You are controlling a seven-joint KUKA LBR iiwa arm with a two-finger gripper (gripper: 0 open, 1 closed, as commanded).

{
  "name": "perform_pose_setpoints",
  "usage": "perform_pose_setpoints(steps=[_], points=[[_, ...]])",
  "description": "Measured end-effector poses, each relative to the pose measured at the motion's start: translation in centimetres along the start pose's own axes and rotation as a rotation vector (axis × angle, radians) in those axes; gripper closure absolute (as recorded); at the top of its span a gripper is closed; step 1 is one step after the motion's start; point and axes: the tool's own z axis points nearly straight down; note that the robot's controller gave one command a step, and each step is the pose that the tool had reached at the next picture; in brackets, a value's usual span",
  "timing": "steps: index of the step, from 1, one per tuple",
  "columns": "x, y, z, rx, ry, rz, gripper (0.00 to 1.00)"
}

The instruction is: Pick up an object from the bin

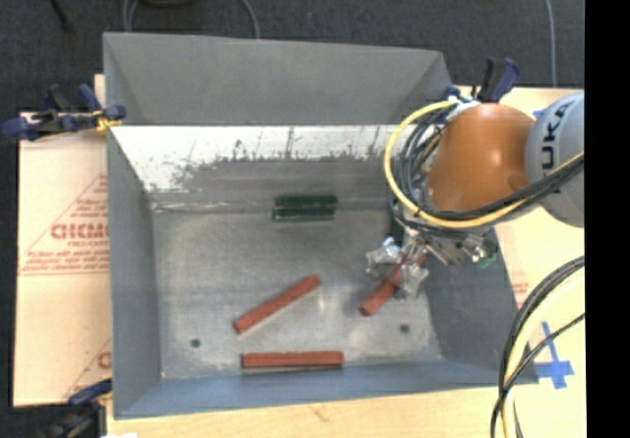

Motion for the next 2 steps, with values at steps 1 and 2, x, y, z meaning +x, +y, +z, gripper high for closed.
perform_pose_setpoints(steps=[1, 2], points=[[-0.05, -0.10, -1.24, 0.004, -0.003, 0.001, 1.00], [-0.06, -0.15, -1.70, 0.005, -0.004, 0.003, 1.00]])
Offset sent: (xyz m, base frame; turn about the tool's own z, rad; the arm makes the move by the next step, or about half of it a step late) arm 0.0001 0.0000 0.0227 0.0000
